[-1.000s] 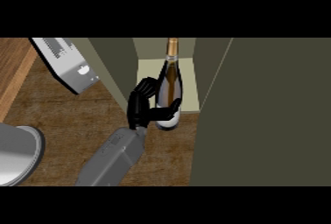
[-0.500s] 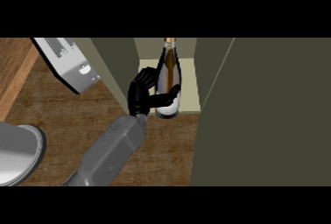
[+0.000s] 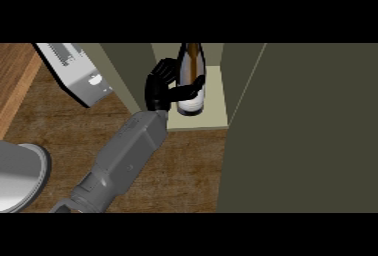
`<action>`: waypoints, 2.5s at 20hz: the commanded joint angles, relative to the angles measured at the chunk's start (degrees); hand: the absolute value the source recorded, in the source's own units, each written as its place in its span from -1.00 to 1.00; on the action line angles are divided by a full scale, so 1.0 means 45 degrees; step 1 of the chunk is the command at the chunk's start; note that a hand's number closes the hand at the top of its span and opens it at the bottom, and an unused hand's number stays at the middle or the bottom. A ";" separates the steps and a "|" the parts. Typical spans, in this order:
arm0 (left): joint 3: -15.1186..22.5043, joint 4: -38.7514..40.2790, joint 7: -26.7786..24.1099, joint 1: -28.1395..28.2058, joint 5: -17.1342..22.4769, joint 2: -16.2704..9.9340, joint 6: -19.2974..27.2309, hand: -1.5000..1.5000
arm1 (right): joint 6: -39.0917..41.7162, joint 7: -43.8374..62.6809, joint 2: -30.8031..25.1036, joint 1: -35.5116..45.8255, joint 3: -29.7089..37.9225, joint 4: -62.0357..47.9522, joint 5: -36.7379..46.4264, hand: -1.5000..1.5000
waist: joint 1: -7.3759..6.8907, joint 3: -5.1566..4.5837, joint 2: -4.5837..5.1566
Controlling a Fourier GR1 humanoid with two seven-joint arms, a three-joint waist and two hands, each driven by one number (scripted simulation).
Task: Pick up the wine, place it into the cabinet and close the cabinet
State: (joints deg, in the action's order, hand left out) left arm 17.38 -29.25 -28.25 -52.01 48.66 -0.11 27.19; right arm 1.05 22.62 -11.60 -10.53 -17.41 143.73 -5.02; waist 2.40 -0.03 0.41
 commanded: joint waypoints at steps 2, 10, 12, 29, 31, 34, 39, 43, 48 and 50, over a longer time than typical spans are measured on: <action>0.0040 0.0327 -0.0240 -0.0876 0.0232 0.0022 0.0645 1.00 | 0.0043 0.1251 -0.0176 -0.0036 0.0978 0.1929 -0.1847 -1.00 | -0.0026 0.0005 -0.0025; -0.0230 0.3167 0.0212 -0.3060 -0.1217 -0.0978 0.1847 1.00 | 0.0238 0.0499 0.0279 -0.0514 -0.0036 0.1616 -0.1114 -1.00 | 0.0186 0.0014 0.0028; 0.0058 0.3623 0.0345 -0.3266 -0.1607 -0.1240 0.2032 -1.00 | 0.0606 -0.0138 0.0148 -0.0900 0.0240 0.1394 -0.1322 -1.00 | 0.0241 0.0030 0.0033; -0.0093 0.5512 -0.0030 -0.3357 -0.2364 -0.1004 0.2524 -1.00 | 0.0716 0.0051 0.0427 -0.1481 -0.0975 0.2099 -0.0674 -1.00 | 0.0438 -0.0008 0.0138; -0.0092 0.5367 -0.0505 -0.2988 -0.2447 -0.1067 0.2205 -1.00 | 0.0962 -0.0199 0.0116 -0.1982 -0.0427 0.2286 -0.1019 -1.00 | 0.0349 0.0003 0.0089; -0.0173 0.5129 -0.0967 -0.2911 -0.2485 -0.1501 0.1066 -1.00 | 0.0903 -0.0144 0.0302 -0.1240 -0.0447 0.1633 -0.0951 -1.00 | 0.0280 -0.0013 0.0183; -0.0204 0.4810 -0.1253 -0.3229 -0.2684 -0.1067 0.0482 -1.00 | 0.0763 -0.0285 0.0492 -0.1372 -0.0670 0.1648 -0.0622 -1.00 | 0.0151 -0.0006 0.0088; -0.0406 0.4263 -0.1491 -0.3019 -0.2592 -0.0666 -0.0010 -1.00 | 0.0794 0.0075 0.0149 -0.2134 -0.0565 0.2598 -0.0796 -1.00 | -0.0045 -0.0002 -0.0045; -0.0835 0.3204 -0.2541 -0.2582 -0.2440 -0.0330 -0.0274 -1.00 | 0.0904 -0.0214 0.0183 -0.1810 -0.0368 0.1908 -0.0779 -1.00 | -0.0287 0.0003 -0.0086; -0.0597 0.2397 -0.2092 -0.2186 -0.2570 -0.0244 -0.0453 -1.00 | 0.0717 -0.0265 0.0336 -0.2374 -0.0564 0.2302 -0.0665 -1.00 | -0.0521 0.0008 -0.0238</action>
State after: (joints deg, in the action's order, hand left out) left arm 14.72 -14.13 -37.64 -63.64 37.32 -0.65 26.29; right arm 4.81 17.17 -9.27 -17.35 -20.00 143.53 -4.71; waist 1.52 -0.03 0.13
